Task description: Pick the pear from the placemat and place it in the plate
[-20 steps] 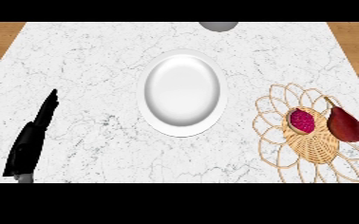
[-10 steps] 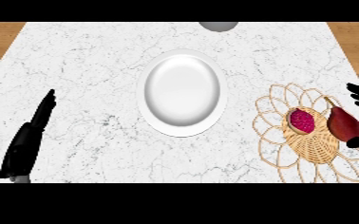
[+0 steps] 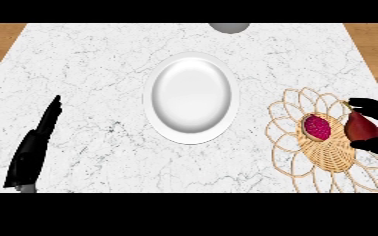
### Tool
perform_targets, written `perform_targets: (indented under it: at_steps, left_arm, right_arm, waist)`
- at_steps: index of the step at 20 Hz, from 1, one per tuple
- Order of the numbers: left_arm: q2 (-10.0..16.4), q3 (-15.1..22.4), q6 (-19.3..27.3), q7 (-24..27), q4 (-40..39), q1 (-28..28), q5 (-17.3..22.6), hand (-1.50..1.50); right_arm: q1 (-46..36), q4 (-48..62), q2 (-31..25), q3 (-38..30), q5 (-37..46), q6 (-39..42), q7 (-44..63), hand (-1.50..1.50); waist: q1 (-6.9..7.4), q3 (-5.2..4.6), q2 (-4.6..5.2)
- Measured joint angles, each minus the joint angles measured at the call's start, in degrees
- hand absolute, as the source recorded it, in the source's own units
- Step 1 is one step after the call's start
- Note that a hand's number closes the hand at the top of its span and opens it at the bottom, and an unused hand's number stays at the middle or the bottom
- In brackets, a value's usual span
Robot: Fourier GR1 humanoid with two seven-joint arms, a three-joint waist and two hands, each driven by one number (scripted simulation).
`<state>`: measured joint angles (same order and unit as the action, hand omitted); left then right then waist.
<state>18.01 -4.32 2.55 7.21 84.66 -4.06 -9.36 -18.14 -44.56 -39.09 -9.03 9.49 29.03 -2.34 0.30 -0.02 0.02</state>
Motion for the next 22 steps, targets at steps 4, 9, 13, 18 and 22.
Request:
perform_targets:
  at_steps: [4, 9, 13, 18, 22]
  left_arm:
    - [-0.2, -1.0, -1.0, 0.3, 1.2, -0.9, -0.3, 0.00]
    - [-0.8, -1.9, -1.9, 0.3, 0.3, 0.2, -1.2, 0.00]
    - [-1.0, -2.5, -2.1, 1.1, 0.5, -1.1, -1.3, 0.00]
    - [-1.0, -3.0, -1.7, 0.9, 0.6, -1.6, -1.4, 0.00]
    - [-0.7, -3.6, -1.8, 0.7, 1.0, -2.3, -1.2, 0.00]
  right_arm:
    - [-2.0, 2.9, 0.8, -1.0, 1.5, -1.2, -2.9, 1.50]
    - [-4.3, 6.7, 1.0, -1.5, 4.2, -3.2, -6.8, 1.50]
    - [-2.8, 1.9, 2.6, 0.5, 7.4, -8.6, -3.4, 1.50]
    - [-0.1, -7.2, 3.6, 6.3, 17.2, -20.6, 5.7, 1.50]
    - [3.8, -17.1, 4.3, 8.7, 23.4, -29.0, 14.2, 1.50]
  waist:
    - [0.01, -0.15, -0.07]
    - [0.08, -0.18, -0.06]
    - [-0.28, -0.34, -0.39]
    - [-1.26, -0.75, -1.01]
    - [-2.18, -0.54, -1.12]
